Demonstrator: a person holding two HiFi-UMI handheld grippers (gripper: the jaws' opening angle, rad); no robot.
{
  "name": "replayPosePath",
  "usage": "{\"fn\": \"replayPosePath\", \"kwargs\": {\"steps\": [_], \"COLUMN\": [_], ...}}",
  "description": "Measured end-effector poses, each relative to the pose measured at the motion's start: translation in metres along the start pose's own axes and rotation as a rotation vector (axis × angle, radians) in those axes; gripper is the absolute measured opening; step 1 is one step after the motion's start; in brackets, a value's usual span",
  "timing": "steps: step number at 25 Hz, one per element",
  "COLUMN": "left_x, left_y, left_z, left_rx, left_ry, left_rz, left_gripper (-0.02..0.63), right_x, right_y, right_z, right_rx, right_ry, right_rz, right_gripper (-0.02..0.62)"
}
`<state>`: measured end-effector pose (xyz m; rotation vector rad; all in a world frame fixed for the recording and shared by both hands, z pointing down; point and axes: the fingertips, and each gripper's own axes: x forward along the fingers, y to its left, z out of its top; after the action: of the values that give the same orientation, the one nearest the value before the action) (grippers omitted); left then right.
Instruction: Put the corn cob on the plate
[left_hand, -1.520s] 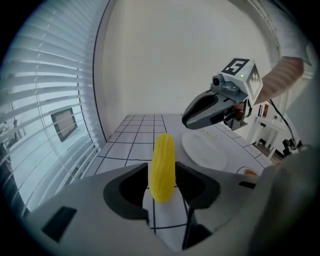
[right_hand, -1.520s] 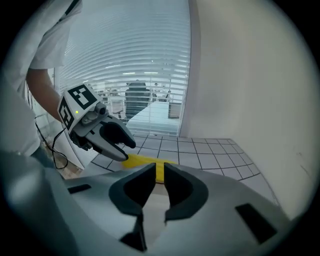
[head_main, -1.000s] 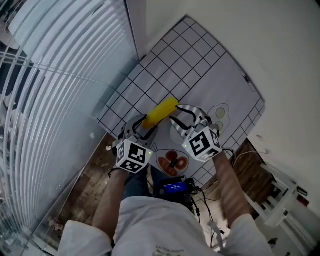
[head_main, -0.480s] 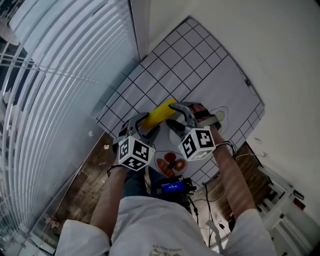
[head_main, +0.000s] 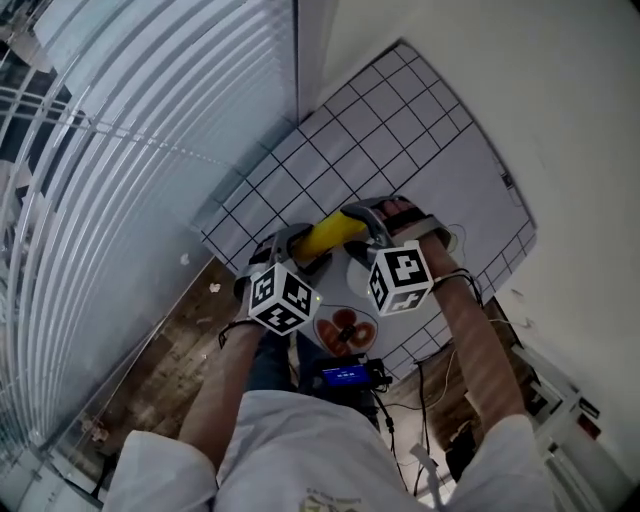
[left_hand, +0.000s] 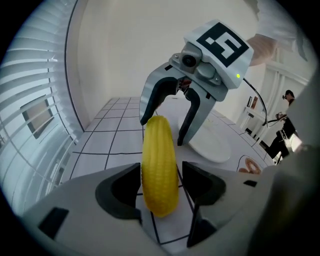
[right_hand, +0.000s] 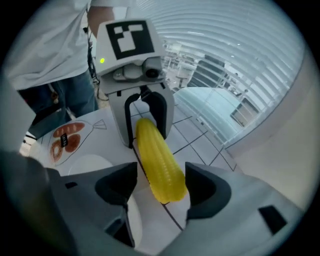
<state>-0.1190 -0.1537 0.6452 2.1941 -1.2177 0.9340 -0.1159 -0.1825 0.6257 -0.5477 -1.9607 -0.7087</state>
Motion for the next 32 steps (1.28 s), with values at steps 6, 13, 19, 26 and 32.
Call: {"fn": "replayPosePath", "kwargs": {"steps": [6,13,19,26,32], "left_x": [0.005,0.008,0.008,0.005,-0.008], "left_y": [0.002,0.002,0.003,0.001,0.001], "left_z": [0.001,-0.001,-0.002,0.0,0.008], "left_rx": [0.001,0.043,0.038,0.058,0.083], "left_ry": [0.001,0.036,0.061,0.069,0.062], "left_rz": [0.001,0.008,-0.004,0.0,0.008], "left_gripper": [0.258,0.258,0.241,0.239,0.239], "right_x": [0.018,0.025,0.028,0.022,0.009], "right_y": [-0.004,-0.002,0.004,0.005,0.002], "right_z": [-0.001,-0.001,-0.002,0.0,0.01], "right_rx": [-0.121,-0.24,-0.268,-0.264,-0.261], "right_ry": [0.061,0.137,0.162,0.162,0.15], "right_rz": [0.038,0.084,0.107,0.072,0.037], "right_gripper": [0.302,0.314,0.275,0.272,0.272]}}
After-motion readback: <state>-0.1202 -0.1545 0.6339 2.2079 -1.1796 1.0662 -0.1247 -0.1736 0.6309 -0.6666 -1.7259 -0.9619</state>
